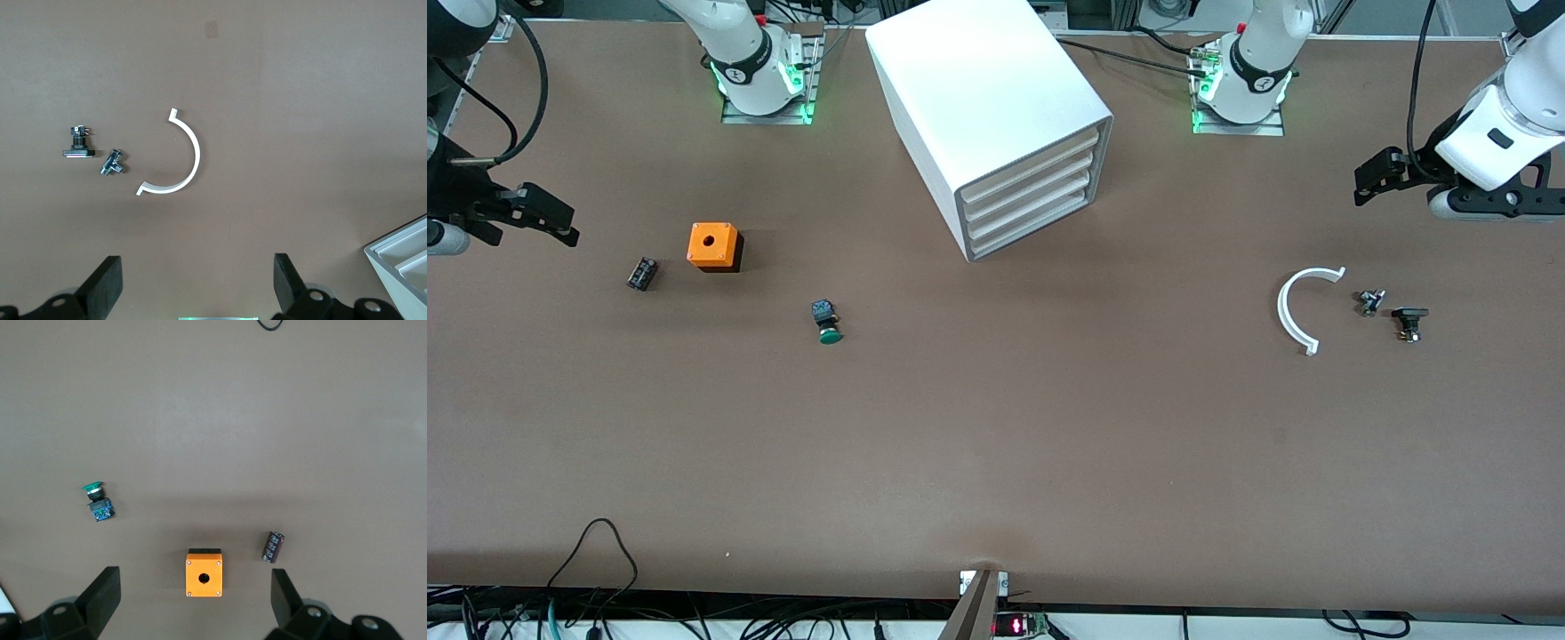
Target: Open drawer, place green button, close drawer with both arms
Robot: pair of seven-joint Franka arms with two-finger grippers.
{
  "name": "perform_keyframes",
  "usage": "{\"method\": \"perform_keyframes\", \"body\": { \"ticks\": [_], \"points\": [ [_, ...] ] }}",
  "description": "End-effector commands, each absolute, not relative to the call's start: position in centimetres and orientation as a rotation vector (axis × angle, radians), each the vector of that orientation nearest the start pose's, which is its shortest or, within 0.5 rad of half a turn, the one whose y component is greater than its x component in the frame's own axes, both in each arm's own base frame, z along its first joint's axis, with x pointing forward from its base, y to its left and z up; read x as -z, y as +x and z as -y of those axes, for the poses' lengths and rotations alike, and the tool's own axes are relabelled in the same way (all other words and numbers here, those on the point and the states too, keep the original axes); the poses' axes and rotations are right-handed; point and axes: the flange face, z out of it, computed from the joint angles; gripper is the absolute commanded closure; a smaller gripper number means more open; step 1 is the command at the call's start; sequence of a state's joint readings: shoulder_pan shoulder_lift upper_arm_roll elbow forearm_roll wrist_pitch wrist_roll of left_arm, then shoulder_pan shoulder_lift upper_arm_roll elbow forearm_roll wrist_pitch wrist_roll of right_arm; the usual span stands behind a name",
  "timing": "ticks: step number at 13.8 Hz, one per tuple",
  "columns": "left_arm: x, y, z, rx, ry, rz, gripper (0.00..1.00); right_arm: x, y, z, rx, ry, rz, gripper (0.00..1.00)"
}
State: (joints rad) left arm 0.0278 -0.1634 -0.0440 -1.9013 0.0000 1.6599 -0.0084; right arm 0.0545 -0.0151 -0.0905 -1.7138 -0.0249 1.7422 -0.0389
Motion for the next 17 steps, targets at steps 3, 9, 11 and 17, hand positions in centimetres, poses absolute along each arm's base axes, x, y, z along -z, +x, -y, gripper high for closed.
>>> {"method": "perform_keyframes", "body": {
  "ticks": [3,9,11,17],
  "points": [
    [-56.8,50.5,0.2,-0.125,-3.117,-0.006,0.0,-58.2,56.2,2.4,0.035,-3.16,0.04,0.0],
    [-57.3,52.1,0.6,-0.146,-3.111,-0.038,0.0,-58.0,55.9,2.4,-0.011,-3.158,0.027,0.0],
    [-56.9,52.4,1.2,-0.167,-3.11,-0.054,0.0,-58.0,55.9,2.3,-0.008,-3.158,0.027,0.0],
    [-49.7,54.3,4.1,-0.409,-3.151,-0.153,0.0,-58.0,56.0,2.2,-0.008,-3.156,0.039,0.0]
  ]
}}
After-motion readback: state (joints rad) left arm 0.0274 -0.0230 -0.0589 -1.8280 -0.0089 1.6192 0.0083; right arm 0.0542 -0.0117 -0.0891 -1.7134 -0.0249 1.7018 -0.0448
